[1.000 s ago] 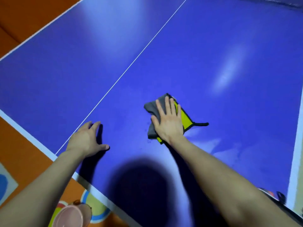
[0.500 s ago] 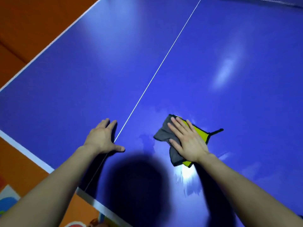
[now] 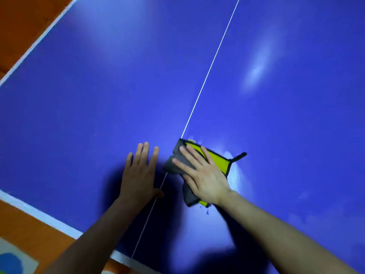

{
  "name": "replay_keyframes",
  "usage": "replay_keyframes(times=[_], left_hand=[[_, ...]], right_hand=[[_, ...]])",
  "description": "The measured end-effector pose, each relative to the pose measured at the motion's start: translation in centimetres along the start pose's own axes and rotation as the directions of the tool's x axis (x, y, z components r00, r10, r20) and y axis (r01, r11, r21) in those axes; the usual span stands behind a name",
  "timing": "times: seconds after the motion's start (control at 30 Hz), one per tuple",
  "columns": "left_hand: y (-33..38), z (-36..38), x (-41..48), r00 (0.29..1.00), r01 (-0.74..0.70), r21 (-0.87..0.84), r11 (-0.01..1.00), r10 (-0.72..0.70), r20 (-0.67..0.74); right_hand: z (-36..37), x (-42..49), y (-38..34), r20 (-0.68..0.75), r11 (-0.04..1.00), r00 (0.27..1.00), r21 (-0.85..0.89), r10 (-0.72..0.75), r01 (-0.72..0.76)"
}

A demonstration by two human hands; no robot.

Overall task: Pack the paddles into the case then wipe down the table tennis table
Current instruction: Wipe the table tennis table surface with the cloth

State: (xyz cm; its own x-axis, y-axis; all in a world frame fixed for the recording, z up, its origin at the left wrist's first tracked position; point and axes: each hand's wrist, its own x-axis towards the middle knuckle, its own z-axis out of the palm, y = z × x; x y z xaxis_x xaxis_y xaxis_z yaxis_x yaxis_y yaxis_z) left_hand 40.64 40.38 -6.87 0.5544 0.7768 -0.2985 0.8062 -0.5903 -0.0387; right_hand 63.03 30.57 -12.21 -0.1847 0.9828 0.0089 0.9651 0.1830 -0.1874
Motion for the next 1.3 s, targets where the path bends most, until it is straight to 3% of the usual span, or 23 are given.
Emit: replay_keyframes(times=[0.07,0.13,0.2,0.27,0.33,0.4,0.47,0.53,0.57,0.63,0.7,0.77,0.83,0.9,0.97,1.03,1.07,1.13,1.2,1.3], left_hand=[[-0.2,0.1,0.3,0.999,0.017,-0.008,1.000,-0.017,0.035],[-0.3,0.3,0.1,0.999,0.028,-0.012,1.000,-0.027,0.045],[-0.2,0.5,-0.1,0.998,0.044,-0.025,0.999,-0.042,0.041],[-0.3,0.7,0.0,0.998,0.057,-0.040,0.998,-0.056,0.029],[-0.3,0.7,0.0,0.996,0.083,-0.051,0.995,-0.081,0.034],[-0.4,0.6,0.0,0.992,0.122,-0.070,0.990,-0.119,0.046],[-0.4,0.3,-0.2,0.989,0.147,-0.087,0.985,-0.143,0.047],[-0.3,0.4,-0.3,0.988,0.147,-0.096,0.984,-0.142,0.061],[-0.2,0.3,-0.4,0.988,0.148,-0.102,0.984,-0.142,0.061],[0.2,0.2,-0.5,0.986,0.165,-0.114,0.980,-0.162,0.041],[0.6,0.4,-0.9,0.980,0.201,-0.149,0.968,-0.198,0.030],[0.8,0.5,-1.3,0.974,0.225,-0.176,0.958,-0.228,0.003],[0.7,0.6,-1.5,0.971,0.236,-0.184,0.954,-0.240,0.000],[0.4,0.5,-1.8,0.966,0.254,-0.187,0.949,-0.260,-0.006],[0.1,0.5,-2.5,0.968,0.244,-0.180,0.953,-0.249,-0.007],[-0.1,0.8,-3.7,0.975,0.214,-0.186,0.959,-0.221,-0.016],[-0.1,0.9,-4.5,0.979,0.195,-0.186,0.963,-0.201,-0.014],[-0.1,1.2,-6.3,0.987,0.153,-0.185,0.971,-0.158,-0.013],[-0.2,1.6,-8.1,0.989,0.146,-0.191,0.971,-0.151,-0.010],[-0.8,2.3,-10.4,0.977,0.214,-0.187,0.959,-0.214,0.022]], right_hand=[[-0.3,-1.9,2.0,0.056,0.986,0.986,0.053,-0.160,0.157],[-0.9,0.4,6.2,0.032,0.991,0.991,0.045,-0.131,0.130],[-1.1,4.9,9.9,-0.055,0.994,0.992,0.006,0.110,-0.110],[-1.0,9.5,11.1,-0.138,0.925,0.916,-0.002,0.377,-0.381],[-0.6,11.7,8.6,-0.173,0.862,0.847,0.025,0.503,-0.506],[-0.3,10.0,3.1,-0.153,0.919,0.908,0.011,0.390,-0.393],[0.0,4.8,-1.5,-0.047,0.996,0.995,0.016,0.090,-0.089],[-0.2,0.5,-1.1,0.042,0.984,0.984,0.066,-0.171,0.168],[-0.6,-0.2,1.0,0.060,0.973,0.973,0.083,-0.221,0.216],[-1.4,0.9,6.6,0.031,0.993,0.995,0.066,-0.100,0.097],[-2.1,3.7,11.2,-0.086,0.980,0.976,0.039,0.200,-0.198],[-2.0,6.8,12.2,-0.180,0.878,0.861,0.046,0.476,-0.476],[-1.1,8.5,8.5,-0.217,0.810,0.783,0.084,0.583,-0.580],[-0.3,7.3,2.2,-0.204,0.879,0.855,0.072,0.476,-0.472],[0.2,3.2,-2.1,-0.100,0.985,0.981,0.036,0.169,-0.166],[-0.3,-0.5,-1.3,0.007,0.993,0.993,0.042,-0.114,0.113],[-0.7,-1.4,0.6,0.034,0.984,0.984,0.042,-0.175,0.173],[-1.5,-1.6,4.4,0.025,0.996,0.996,-0.002,-0.091,0.091],[-1.7,-0.3,5.9,-0.071,0.989,0.987,-0.021,0.146,-0.148],[0.0,2.1,0.3,-0.177,0.883,0.866,0.048,0.467,-0.467]])
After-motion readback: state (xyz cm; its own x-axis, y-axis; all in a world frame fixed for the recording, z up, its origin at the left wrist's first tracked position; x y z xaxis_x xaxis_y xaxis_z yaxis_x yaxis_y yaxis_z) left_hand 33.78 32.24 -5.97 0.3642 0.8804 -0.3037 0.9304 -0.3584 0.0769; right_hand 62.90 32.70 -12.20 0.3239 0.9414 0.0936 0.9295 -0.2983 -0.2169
